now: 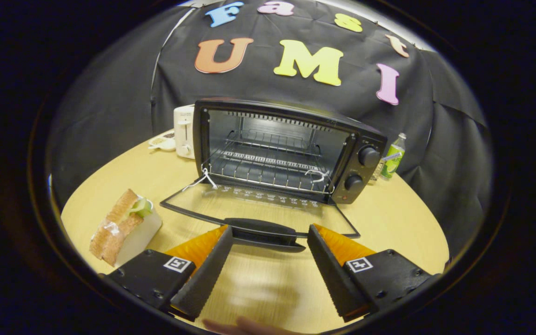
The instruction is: Open the toaster oven, put the food inside, and close the toaster oven door.
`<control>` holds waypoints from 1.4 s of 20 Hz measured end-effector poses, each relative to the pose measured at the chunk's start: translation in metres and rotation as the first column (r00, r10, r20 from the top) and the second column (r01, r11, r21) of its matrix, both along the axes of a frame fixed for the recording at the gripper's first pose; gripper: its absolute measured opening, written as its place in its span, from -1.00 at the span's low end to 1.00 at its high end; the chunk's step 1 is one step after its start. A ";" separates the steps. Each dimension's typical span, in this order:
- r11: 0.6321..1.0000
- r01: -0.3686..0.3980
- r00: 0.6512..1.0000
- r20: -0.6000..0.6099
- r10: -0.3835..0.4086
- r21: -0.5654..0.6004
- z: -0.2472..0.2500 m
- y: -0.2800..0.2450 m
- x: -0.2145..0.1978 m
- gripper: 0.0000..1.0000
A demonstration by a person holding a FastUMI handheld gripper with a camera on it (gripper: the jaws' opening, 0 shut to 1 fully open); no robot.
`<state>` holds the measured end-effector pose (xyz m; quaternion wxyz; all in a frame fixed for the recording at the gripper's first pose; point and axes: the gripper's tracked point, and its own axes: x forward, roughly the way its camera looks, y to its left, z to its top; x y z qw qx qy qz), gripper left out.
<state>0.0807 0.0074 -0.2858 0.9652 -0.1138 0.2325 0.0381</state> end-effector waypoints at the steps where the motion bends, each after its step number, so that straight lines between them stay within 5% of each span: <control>1: 1.000 -0.004 1.000 -0.002 0.004 0.010 -0.002 0.000 -0.001 1.00; 7: 0.999 0.008 0.998 -0.070 -0.004 0.046 -0.022 -0.008 -0.004 1.00; 16: 0.976 -0.082 0.991 -0.087 0.102 0.202 0.005 0.012 -0.020 1.00; 21: 0.879 -0.183 0.953 -0.140 0.268 0.440 0.034 0.046 -0.033 1.00; 26: 0.778 -0.255 0.877 -0.201 0.436 0.574 0.045 0.083 -0.048 1.00; 28: 0.771 -0.256 0.852 -0.240 0.465 0.583 0.040 0.093 -0.052 0.98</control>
